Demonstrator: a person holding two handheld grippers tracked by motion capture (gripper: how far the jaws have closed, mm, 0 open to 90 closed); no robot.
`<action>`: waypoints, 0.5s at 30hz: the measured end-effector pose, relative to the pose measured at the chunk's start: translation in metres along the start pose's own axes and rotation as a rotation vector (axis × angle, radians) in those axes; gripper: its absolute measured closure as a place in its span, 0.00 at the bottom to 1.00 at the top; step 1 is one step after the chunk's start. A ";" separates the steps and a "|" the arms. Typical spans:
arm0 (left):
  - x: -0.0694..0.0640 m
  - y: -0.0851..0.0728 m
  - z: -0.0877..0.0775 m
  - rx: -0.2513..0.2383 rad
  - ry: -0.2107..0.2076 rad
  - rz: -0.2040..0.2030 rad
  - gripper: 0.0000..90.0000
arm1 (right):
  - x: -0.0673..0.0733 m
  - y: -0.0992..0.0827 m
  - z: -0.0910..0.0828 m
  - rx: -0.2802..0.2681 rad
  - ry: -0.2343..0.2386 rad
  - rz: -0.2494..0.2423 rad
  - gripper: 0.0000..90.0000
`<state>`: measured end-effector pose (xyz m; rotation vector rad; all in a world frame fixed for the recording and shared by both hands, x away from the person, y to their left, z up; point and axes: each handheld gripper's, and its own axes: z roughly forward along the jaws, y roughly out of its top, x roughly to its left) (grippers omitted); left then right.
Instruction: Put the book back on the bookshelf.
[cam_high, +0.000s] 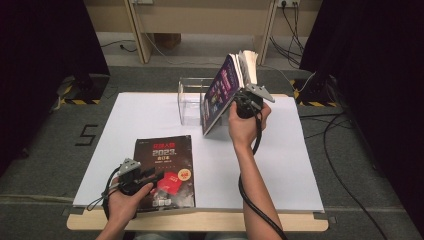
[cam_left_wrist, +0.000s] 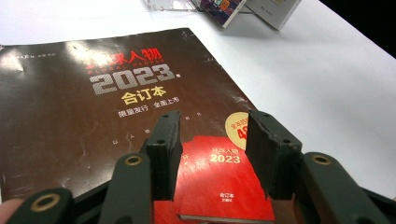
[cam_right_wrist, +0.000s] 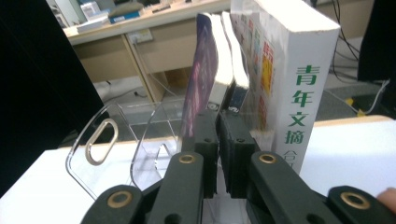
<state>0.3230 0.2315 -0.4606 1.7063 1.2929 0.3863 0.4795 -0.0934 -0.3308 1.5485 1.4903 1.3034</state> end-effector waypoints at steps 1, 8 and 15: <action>0.000 0.000 0.000 0.001 0.000 0.001 0.61 | 0.000 0.000 0.001 0.008 -0.002 0.002 0.96; 0.001 0.000 0.000 0.001 0.001 0.000 0.61 | -0.001 -0.009 0.005 0.028 0.001 0.002 0.96; 0.001 0.000 -0.001 -0.001 0.004 -0.001 0.61 | -0.002 -0.017 0.002 0.022 0.011 0.015 0.93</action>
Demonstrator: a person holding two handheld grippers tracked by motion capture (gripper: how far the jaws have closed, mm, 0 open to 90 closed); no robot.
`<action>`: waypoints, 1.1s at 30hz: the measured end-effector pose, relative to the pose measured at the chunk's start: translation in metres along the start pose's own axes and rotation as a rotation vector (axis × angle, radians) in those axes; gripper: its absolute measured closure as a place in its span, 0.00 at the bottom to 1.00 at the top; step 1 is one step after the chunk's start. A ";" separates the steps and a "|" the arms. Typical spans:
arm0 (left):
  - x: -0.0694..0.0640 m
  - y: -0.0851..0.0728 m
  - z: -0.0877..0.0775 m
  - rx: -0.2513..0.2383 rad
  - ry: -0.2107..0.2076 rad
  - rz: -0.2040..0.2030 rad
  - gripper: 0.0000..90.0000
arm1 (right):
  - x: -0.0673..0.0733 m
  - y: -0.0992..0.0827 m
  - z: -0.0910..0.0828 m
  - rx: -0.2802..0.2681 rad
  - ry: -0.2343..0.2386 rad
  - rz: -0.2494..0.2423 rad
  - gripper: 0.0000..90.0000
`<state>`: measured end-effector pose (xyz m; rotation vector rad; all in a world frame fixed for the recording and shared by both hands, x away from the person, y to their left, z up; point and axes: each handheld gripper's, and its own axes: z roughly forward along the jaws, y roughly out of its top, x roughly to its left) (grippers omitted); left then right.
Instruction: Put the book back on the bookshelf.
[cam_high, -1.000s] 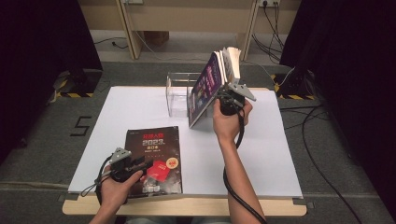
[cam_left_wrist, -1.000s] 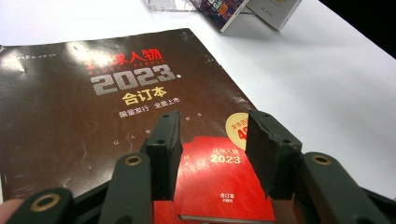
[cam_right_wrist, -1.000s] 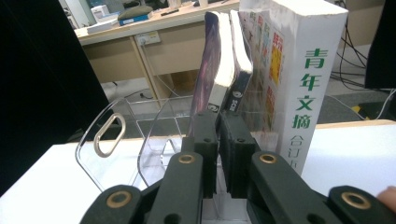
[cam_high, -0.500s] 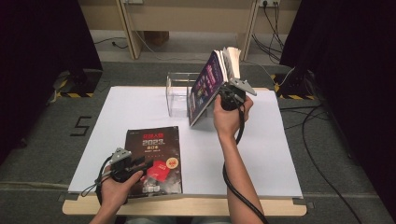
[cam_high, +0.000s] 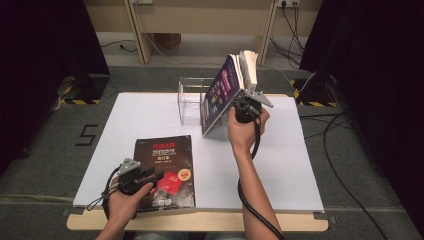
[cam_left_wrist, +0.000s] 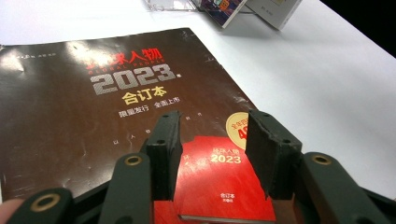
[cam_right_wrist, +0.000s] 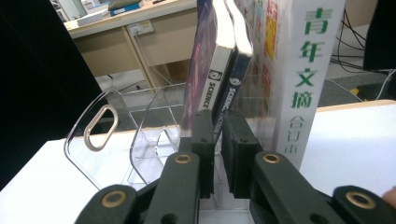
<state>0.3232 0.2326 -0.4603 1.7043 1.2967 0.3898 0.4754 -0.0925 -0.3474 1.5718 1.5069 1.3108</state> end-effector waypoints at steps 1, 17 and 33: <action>0.000 0.000 0.000 0.000 -0.001 0.000 0.61 | 0.000 -0.001 0.000 0.000 0.002 0.002 0.93; 0.000 0.000 0.000 0.000 -0.001 0.000 0.61 | -0.001 -0.001 -0.001 -0.014 0.015 0.048 0.78; -0.001 0.000 0.001 0.002 -0.004 0.003 0.61 | 0.004 0.007 -0.005 -0.032 0.024 0.019 0.91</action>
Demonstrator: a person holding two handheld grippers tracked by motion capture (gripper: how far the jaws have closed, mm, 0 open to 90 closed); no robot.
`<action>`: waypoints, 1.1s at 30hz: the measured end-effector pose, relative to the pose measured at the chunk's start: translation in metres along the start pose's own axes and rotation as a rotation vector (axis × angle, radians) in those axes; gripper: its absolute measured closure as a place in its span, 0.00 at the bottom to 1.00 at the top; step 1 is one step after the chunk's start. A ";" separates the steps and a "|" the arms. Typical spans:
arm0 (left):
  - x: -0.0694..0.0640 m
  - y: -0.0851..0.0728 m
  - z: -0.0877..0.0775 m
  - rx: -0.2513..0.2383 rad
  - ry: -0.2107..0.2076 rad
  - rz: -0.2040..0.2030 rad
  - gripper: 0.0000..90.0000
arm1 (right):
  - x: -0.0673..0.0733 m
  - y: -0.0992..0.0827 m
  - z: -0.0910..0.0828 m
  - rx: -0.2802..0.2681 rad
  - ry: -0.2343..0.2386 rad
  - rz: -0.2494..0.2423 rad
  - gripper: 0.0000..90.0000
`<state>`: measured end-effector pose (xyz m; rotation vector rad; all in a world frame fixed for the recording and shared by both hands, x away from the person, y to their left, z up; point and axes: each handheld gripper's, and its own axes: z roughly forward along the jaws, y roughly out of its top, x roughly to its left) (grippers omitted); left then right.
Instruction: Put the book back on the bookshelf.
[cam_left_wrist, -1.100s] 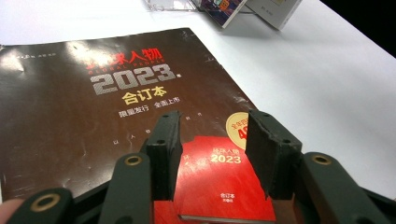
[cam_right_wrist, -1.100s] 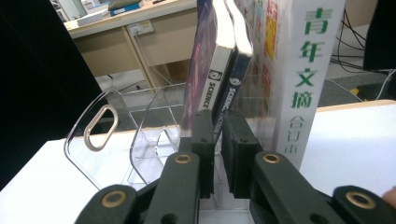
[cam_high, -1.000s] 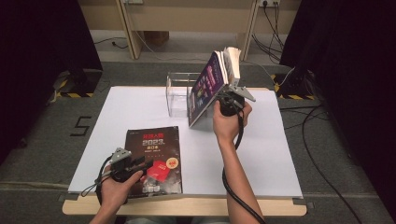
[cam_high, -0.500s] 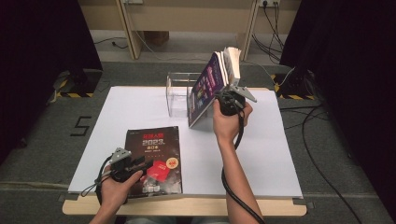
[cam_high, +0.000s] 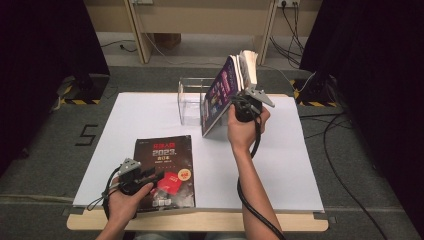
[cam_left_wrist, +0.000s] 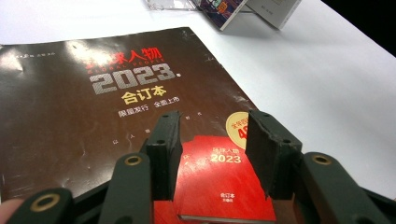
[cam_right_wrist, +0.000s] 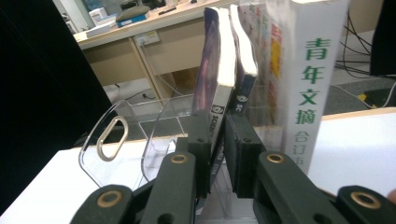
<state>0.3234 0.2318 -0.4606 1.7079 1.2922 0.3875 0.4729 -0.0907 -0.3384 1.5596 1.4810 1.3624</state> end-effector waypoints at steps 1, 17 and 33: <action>0.000 0.000 0.000 0.000 0.000 0.000 0.61 | 0.001 0.001 0.000 0.001 0.004 0.000 0.91; 0.000 0.000 0.000 0.001 0.001 0.000 0.61 | 0.008 0.009 0.010 0.006 0.016 0.008 0.91; 0.000 0.000 0.000 0.000 0.002 -0.001 0.61 | 0.006 0.003 0.009 0.001 -0.036 -0.031 0.87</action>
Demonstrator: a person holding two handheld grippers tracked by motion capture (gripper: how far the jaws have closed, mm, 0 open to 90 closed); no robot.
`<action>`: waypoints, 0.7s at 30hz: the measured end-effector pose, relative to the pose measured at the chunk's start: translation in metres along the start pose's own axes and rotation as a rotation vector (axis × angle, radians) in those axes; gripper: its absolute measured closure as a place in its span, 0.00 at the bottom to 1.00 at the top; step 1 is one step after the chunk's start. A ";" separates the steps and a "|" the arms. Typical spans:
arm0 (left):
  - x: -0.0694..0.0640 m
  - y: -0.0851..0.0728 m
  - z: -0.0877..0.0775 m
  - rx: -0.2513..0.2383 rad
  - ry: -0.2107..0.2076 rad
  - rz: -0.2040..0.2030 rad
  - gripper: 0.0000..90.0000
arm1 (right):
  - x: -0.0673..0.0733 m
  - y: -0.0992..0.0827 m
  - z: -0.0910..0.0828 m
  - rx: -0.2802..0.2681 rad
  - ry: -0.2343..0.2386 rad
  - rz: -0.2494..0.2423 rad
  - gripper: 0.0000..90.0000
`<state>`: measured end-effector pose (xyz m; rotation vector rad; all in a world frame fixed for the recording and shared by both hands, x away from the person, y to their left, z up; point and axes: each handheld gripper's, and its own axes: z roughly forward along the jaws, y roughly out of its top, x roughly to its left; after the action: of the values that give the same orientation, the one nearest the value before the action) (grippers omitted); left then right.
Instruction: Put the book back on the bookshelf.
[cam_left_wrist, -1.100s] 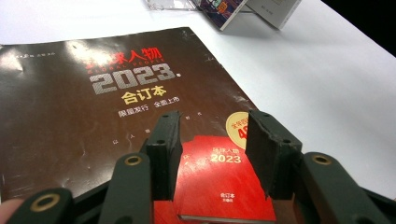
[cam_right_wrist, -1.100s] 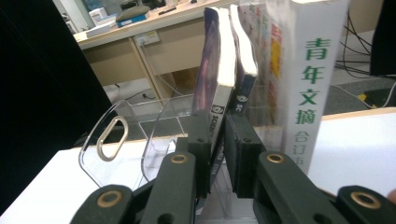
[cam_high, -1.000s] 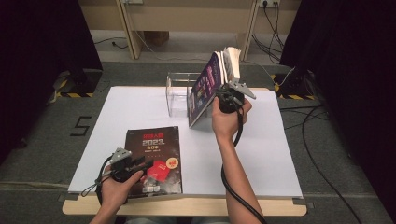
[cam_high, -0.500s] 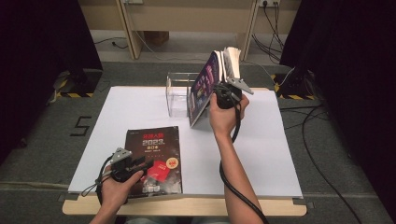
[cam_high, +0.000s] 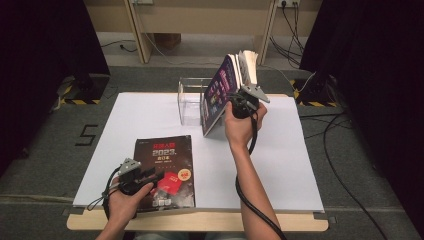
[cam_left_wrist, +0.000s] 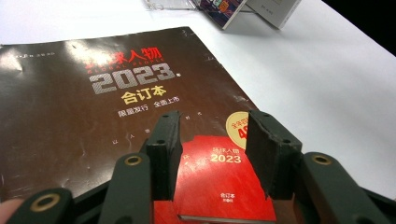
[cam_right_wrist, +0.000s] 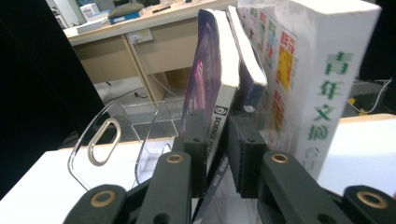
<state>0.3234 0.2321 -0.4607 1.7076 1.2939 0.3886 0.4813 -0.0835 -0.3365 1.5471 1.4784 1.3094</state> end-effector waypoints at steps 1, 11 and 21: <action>0.000 0.000 0.000 -0.001 -0.001 -0.001 0.61 | 0.000 -0.001 -0.001 0.000 -0.002 -0.002 0.86; -0.001 0.000 0.000 -0.001 -0.002 -0.002 0.61 | -0.006 -0.016 -0.011 0.016 0.006 -0.002 0.91; 0.000 0.000 0.000 -0.001 -0.001 -0.001 0.61 | -0.006 -0.010 -0.014 -0.001 0.017 -0.009 0.98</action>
<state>0.3235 0.2316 -0.4607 1.7061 1.2938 0.3874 0.4660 -0.0899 -0.3424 1.5304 1.4927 1.3208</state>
